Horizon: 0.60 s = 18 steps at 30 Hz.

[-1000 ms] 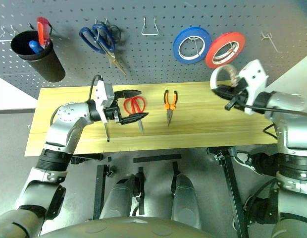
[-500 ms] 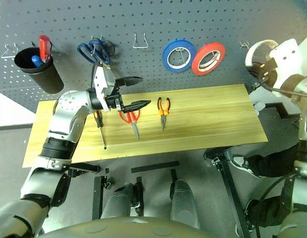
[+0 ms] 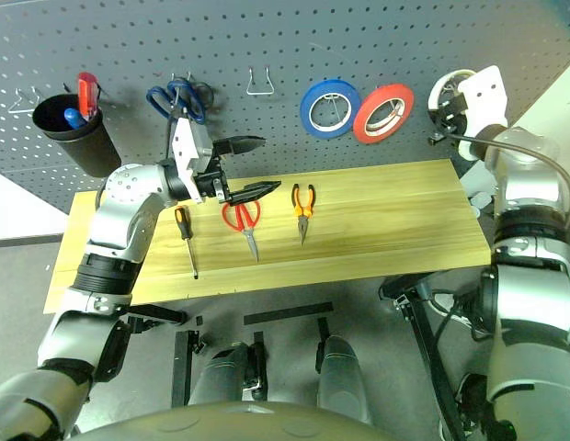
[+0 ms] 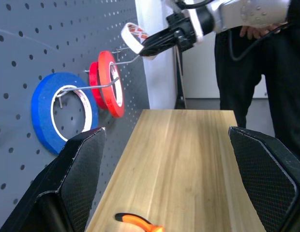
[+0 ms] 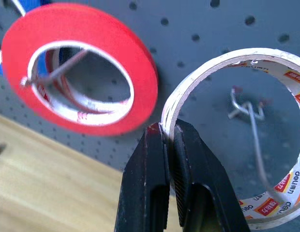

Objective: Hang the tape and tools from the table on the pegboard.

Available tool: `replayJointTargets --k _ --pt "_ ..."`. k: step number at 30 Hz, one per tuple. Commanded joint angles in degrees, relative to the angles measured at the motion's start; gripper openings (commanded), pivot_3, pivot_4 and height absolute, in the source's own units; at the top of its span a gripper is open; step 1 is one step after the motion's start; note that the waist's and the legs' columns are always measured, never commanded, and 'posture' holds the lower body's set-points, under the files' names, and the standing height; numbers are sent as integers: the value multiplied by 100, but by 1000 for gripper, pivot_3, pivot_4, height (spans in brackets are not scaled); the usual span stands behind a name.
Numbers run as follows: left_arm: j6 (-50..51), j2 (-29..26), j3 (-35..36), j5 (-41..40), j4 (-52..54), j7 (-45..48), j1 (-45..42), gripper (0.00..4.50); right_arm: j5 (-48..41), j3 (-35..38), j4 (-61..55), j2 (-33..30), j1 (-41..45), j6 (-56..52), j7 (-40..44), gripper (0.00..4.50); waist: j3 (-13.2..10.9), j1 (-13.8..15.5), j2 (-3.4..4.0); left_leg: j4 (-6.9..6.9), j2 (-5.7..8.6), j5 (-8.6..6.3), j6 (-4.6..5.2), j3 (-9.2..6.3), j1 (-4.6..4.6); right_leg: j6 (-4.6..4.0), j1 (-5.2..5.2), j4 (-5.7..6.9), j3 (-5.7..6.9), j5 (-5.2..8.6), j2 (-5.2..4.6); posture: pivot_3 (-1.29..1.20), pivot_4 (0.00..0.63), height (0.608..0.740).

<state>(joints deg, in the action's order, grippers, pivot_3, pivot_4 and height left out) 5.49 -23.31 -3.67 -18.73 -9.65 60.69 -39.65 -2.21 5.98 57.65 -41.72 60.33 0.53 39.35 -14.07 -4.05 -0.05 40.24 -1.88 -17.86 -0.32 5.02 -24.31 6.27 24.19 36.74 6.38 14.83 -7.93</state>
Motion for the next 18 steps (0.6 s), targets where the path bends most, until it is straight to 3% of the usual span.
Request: replayJointTargets --k 1,4,13,18 --pt "21 -157 158 -32 345 -108 133 4290 125 66 644 -45 434 356 -368 48 0 10 0 0 0 0 0 -1 0 0 0 2 0 0 0 -49 124 732" --pt "77 -251 178 -56 499 -180 275 4290 197 62 1032 -1 619 473 -524 48 1 22 0 0 0 0 -1 -2 0 0 0 6 0 0 -1 -36 122 732" --pt "204 -332 228 -108 599 -295 323 4290 54 184 1133 -41 703 497 -197 2807 21 20 4 2 0 1 -2 -2 2 0 1 13 0 0 -1 -37 117 732" --pt "331 -329 210 -144 721 -349 326 4290 -192 189 253 -289 163 4 914 4388 34 38 6 6 0 1 -2 -2 3 0 0 17 -1 0 -1 -55 118 732"
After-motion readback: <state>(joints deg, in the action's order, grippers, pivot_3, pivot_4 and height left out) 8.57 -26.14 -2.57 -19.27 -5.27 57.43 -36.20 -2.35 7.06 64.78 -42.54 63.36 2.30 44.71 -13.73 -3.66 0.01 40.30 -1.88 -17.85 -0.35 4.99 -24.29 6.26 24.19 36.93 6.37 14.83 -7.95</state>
